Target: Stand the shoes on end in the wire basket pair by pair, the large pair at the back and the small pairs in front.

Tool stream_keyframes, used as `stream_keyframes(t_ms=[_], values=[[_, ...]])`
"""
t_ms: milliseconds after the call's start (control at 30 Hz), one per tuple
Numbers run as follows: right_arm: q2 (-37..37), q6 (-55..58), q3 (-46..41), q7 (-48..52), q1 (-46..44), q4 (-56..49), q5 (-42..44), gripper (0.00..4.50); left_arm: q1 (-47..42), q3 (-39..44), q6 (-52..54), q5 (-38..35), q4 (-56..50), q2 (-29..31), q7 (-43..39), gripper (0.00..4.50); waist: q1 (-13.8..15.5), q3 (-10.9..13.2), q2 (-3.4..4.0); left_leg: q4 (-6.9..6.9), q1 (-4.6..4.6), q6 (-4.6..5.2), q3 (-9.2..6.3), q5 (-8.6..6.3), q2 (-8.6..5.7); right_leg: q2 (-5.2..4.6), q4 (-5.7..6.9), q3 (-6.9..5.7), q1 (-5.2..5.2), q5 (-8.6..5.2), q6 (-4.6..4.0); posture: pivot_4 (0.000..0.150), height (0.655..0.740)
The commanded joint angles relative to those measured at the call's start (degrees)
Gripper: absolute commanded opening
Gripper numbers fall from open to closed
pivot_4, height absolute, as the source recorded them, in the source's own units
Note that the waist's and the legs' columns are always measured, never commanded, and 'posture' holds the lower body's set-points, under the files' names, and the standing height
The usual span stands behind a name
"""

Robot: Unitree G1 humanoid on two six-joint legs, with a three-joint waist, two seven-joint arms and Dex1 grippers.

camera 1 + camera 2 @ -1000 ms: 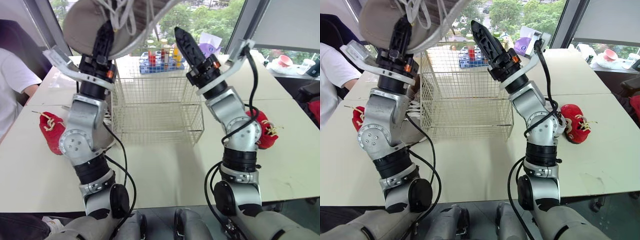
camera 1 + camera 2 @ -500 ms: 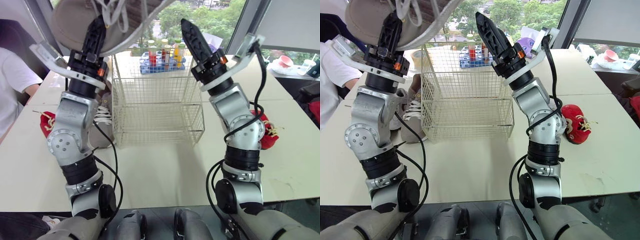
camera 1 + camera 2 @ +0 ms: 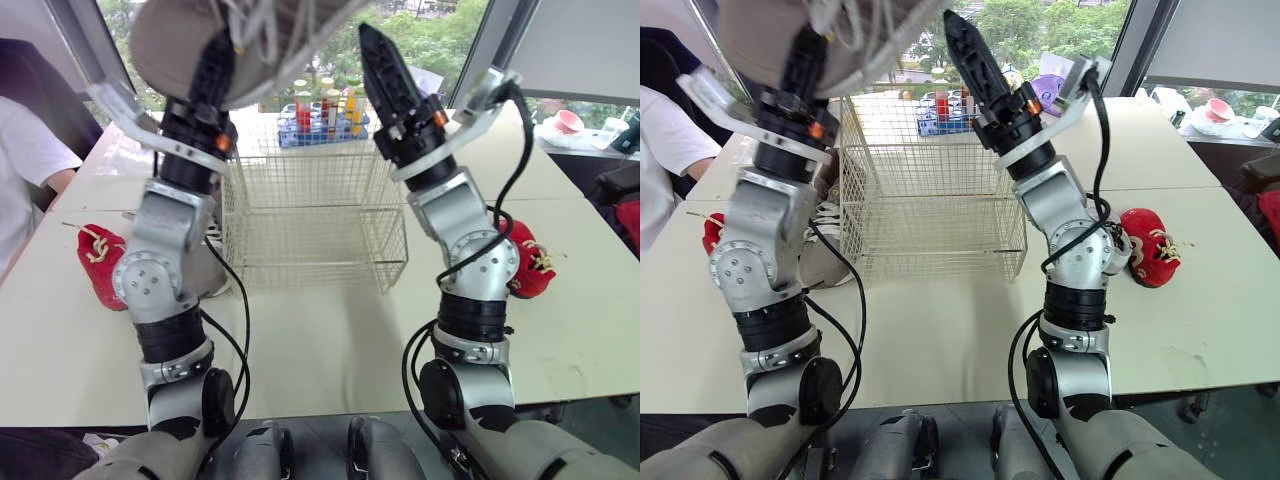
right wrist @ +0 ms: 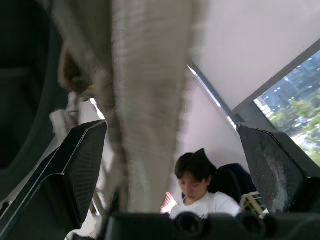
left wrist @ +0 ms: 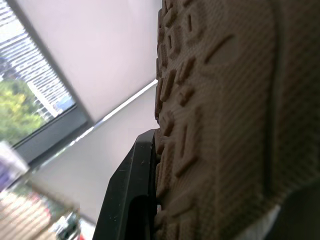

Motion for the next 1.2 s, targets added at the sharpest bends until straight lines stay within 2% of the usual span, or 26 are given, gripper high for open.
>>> stream_keyframes(t_ms=[33, 467, 567, 667, 700, 800, 867, 933, 1033, 1067, 1100, 1200], values=[[1.3, -1.8, 0.6, 1.1, -2.4, -0.5, -0.3, 4.47, 0.1, -1.3, -0.5, 0.8, -1.9, -0.2, -2.5, 0.77, 0.0, 0.0, 0.00, 0.00, 0.00, 0.01, -0.01, -0.01, 0.00, 0.00, -0.02, 0.00, 0.01, 0.00, 0.00, 0.150, 0.7400], [1.9, -4.2, -1.0, 1.6, -5.0, 2.0, 0.0, 4.47, 5.7, -2.2, 0.8, -1.8, -5.0, -0.3, -2.6, 0.77, -0.1, 0.0, 0.01, -0.01, 0.00, 0.18, -0.05, -0.11, 0.03, 0.00, -0.11, -0.02, 0.06, 0.01, -0.01, 0.150, 0.7400], [1.4, -4.2, -1.0, 2.6, -5.1, 2.0, -0.3, 3.65, 5.6, -2.1, 0.6, -1.5, -4.7, 0.1, -2.8, 0.77, -0.1, 0.0, 0.01, -0.02, 0.00, 0.27, -0.05, -0.16, 0.03, 0.00, -0.11, -0.03, 0.06, 0.01, -0.01, 0.150, 0.7400], [1.4, -4.0, -0.7, 2.8, -5.0, 1.6, -0.3, 2.26, 5.5, -2.3, 0.5, -1.4, -4.6, 0.4, -2.8, 0.77, -0.1, 0.0, 0.01, -0.02, 0.00, 0.27, -0.05, -0.16, 0.03, 0.00, -0.11, -0.03, 0.06, 0.01, -0.01, 0.150, 0.7400], [1.3, -3.9, -0.5, 2.9, -5.1, 1.5, -0.5, 1.98, 5.5, -2.4, 0.5, -1.2, -4.6, 0.6, -2.8, 0.77, -0.1, 0.0, 0.01, -0.02, 0.00, 0.27, -0.05, -0.16, 0.03, 0.00, -0.11, -0.03, 0.06, 0.01, -0.01, 0.150, 0.7400], [1.2, -3.8, -0.1, 3.0, -5.0, 1.3, -1.0, 1.98, 5.7, -2.9, 0.8, -0.5, -4.7, 1.3, -2.2, 0.77, -0.1, 0.0, 0.01, -0.02, 0.00, 0.27, -0.05, -0.16, 0.03, 0.01, -0.11, -0.03, 0.06, 0.01, -0.01, 0.150, 0.7400], [1.0, -4.1, 0.3, 3.3, -4.9, 0.6, -1.9, 1.94, 6.9, -3.7, 1.7, 1.3, -6.2, 3.0, -1.7, 1.79, -0.1, 0.0, 0.01, -0.02, 0.00, 0.27, -0.05, -0.16, 0.03, 0.00, -0.11, -0.03, 0.06, 0.01, -0.01, 0.150, 0.7400], [1.0, -4.8, 0.6, 3.5, -4.8, -0.3, -2.8, 1.94, 8.1, -4.2, 2.6, 1.9, -8.4, 4.9, -1.0, 2.59, -0.2, 0.0, 0.01, -0.03, 0.00, 0.27, -0.05, -0.16, 0.03, 0.00, -0.12, -0.03, 0.06, 0.01, -0.01, 0.150, 0.7400], [1.4, -7.2, 0.2, 5.1, -5.3, -1.3, -3.8, 1.94, 9.7, -4.3, 3.2, 1.8, -11.8, 7.3, 0.8, 4.16, -0.2, 0.0, 0.03, -0.08, 0.00, 0.21, -0.06, -0.13, 0.05, 0.01, -0.12, -0.03, 0.04, 0.00, -0.01, 0.150, 0.7400], [1.1, -6.8, 0.3, 4.8, -5.5, -1.2, -3.8, 1.94, 9.9, -4.3, 3.4, 1.9, -12.5, 7.9, 1.2, 4.46, -0.1, 0.0, 0.03, -0.08, 0.00, 0.14, -0.06, -0.09, 0.06, 0.01, -0.12, -0.03, 0.04, 0.00, -0.01, 0.150, 0.7400], [0.1, -5.9, 0.4, 4.3, -6.0, -0.9, -4.1, 1.94, 10.4, -4.5, 3.7, 2.6, -13.5, 8.9, 2.2, 4.46, -0.1, 0.0, 0.03, -0.08, 0.00, 0.10, -0.06, -0.06, 0.06, 0.01, -0.13, -0.03, 0.04, 0.00, -0.01, 0.150, 0.7400], [-7.0, -5.8, -3.3, 4.3, -12.1, 4.8, -5.7, 1.94, 12.9, -7.5, 7.4, 11.9, -19.0, 17.9, 2.4, 4.46, -0.1, 0.0, 0.05, -0.07, -0.01, 0.18, -0.05, -0.11, 0.03, -0.02, -0.15, -0.03, 0.04, 0.02, -0.03, 0.150, 0.7400]])
